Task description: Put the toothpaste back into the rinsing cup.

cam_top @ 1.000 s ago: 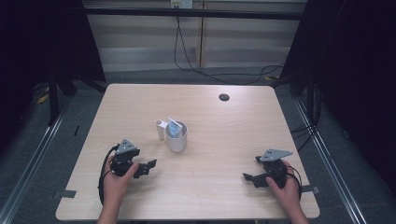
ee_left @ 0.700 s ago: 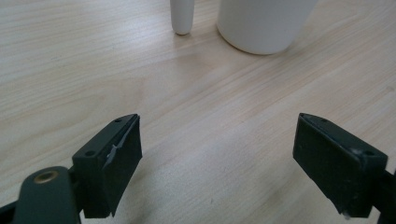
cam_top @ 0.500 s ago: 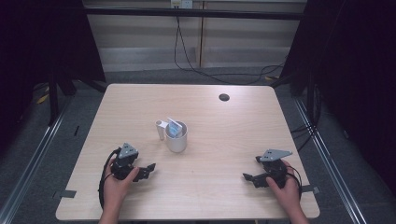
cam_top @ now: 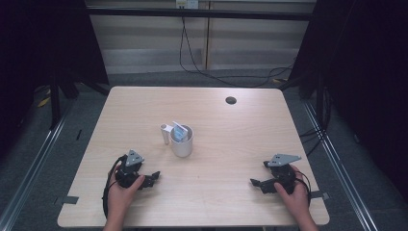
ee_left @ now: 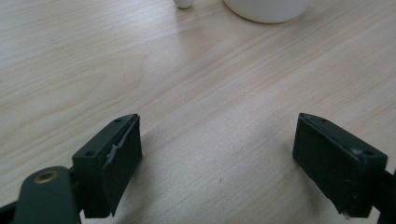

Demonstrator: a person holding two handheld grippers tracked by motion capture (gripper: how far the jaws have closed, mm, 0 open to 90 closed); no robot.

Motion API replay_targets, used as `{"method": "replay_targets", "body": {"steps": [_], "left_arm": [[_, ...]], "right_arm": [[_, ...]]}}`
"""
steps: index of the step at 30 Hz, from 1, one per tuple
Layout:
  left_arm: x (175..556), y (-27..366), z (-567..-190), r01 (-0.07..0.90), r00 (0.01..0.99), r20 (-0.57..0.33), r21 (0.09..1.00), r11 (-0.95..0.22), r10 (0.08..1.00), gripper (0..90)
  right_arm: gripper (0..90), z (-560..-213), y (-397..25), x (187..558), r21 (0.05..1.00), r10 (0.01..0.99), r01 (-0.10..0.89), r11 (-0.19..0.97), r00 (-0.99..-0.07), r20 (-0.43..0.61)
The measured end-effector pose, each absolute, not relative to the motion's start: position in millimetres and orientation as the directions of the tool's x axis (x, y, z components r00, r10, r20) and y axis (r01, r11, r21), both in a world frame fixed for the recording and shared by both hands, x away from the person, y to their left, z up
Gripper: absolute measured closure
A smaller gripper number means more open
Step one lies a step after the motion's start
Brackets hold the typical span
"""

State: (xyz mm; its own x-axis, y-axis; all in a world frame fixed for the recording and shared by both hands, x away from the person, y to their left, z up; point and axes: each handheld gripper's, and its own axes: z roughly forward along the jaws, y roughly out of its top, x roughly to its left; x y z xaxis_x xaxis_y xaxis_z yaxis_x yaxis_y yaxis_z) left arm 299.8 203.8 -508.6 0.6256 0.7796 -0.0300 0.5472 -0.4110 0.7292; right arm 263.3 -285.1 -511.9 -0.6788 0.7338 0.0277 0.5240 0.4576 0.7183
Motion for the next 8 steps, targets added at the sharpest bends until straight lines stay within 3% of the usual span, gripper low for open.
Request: {"method": "replay_targets", "body": {"steps": [8], "left_arm": [[298.9, 202.9, -508.7, 0.541, 0.628, -0.012, 0.726, -0.425, 0.778, 15.4]], "right_arm": [[10.2, -511.9, -285.1, 263.3, 0.719, 0.734, 0.524, 0.457, -0.679, 0.028]]}}
